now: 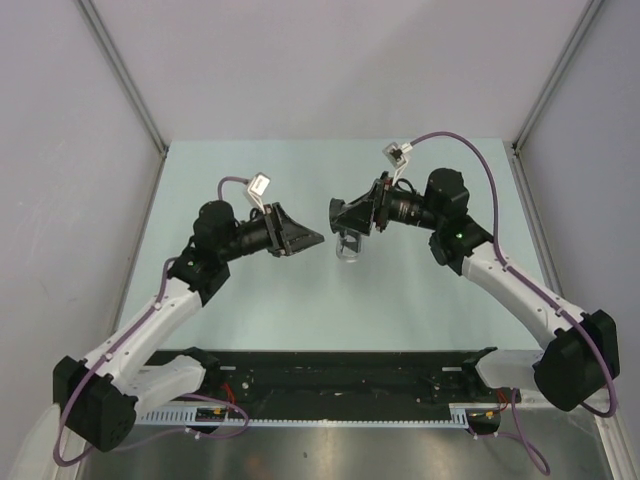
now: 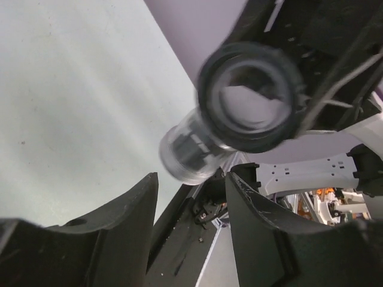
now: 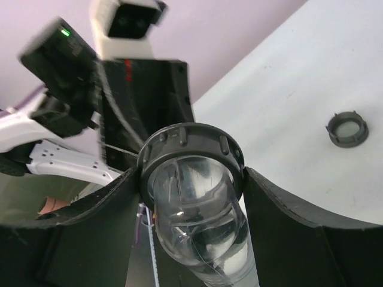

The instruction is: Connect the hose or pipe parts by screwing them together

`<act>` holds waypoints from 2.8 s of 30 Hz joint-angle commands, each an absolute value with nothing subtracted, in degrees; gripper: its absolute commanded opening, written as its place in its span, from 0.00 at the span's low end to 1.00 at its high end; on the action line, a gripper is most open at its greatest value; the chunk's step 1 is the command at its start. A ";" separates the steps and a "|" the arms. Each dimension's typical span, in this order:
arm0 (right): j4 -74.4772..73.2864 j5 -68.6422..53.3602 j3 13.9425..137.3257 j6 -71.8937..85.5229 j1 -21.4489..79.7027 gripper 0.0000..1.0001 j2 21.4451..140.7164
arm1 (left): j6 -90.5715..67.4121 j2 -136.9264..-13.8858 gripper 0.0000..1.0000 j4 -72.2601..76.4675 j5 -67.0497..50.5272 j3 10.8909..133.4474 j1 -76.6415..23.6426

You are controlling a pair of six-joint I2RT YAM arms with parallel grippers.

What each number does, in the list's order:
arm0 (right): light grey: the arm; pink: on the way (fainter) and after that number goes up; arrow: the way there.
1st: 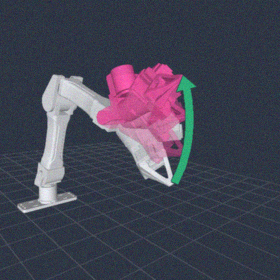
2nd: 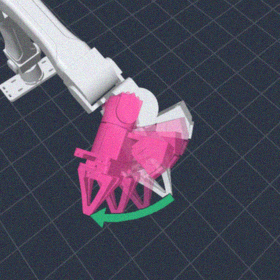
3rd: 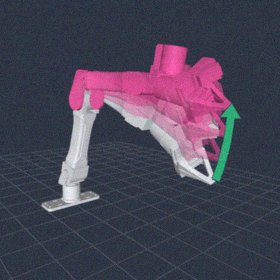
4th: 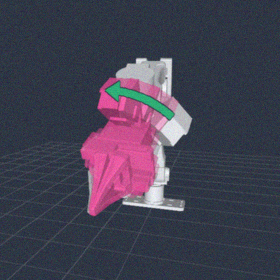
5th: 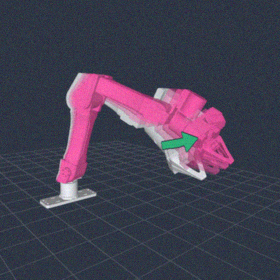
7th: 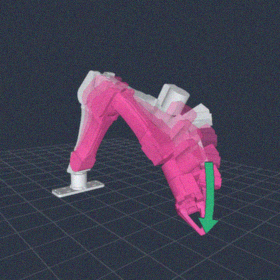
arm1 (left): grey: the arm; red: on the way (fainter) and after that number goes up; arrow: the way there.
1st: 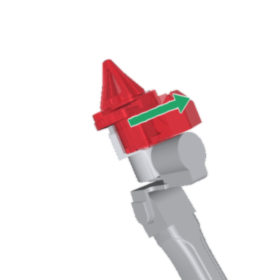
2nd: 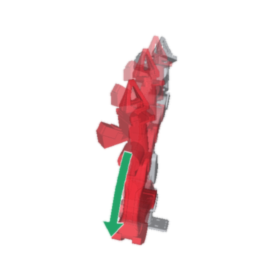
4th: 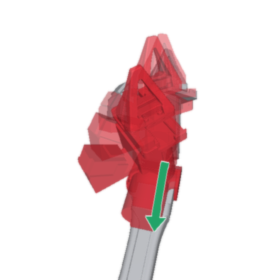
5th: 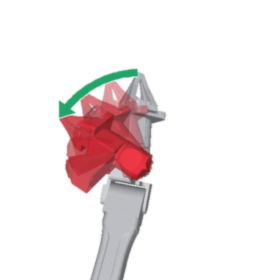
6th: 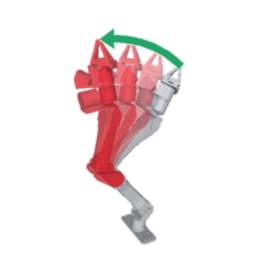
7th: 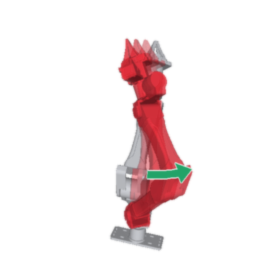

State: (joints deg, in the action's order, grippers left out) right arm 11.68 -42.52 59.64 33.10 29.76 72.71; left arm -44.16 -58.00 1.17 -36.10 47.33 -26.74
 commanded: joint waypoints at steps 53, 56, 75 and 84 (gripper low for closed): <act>-4.04 -24.26 49.66 15.64 29.44 0.49 47.11 | -1.24 -114.16 0.87 -41.48 6.77 92.19 -24.17; -3.95 -24.61 49.66 15.38 29.36 0.49 47.20 | -0.18 -115.31 0.88 -41.31 6.24 92.99 -23.73; -4.22 -24.35 49.66 15.73 28.74 0.50 46.84 | 4.83 -119.18 0.80 -41.04 -4.48 95.01 -19.78; -4.75 -23.99 49.66 15.64 28.48 0.50 46.85 | 5.10 -119.09 0.70 -41.13 -6.23 94.75 -19.78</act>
State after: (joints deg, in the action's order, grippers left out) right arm -6.00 -24.64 49.52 15.88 28.80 48.03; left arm 1.56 -119.59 -41.21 -3.27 93.03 -19.64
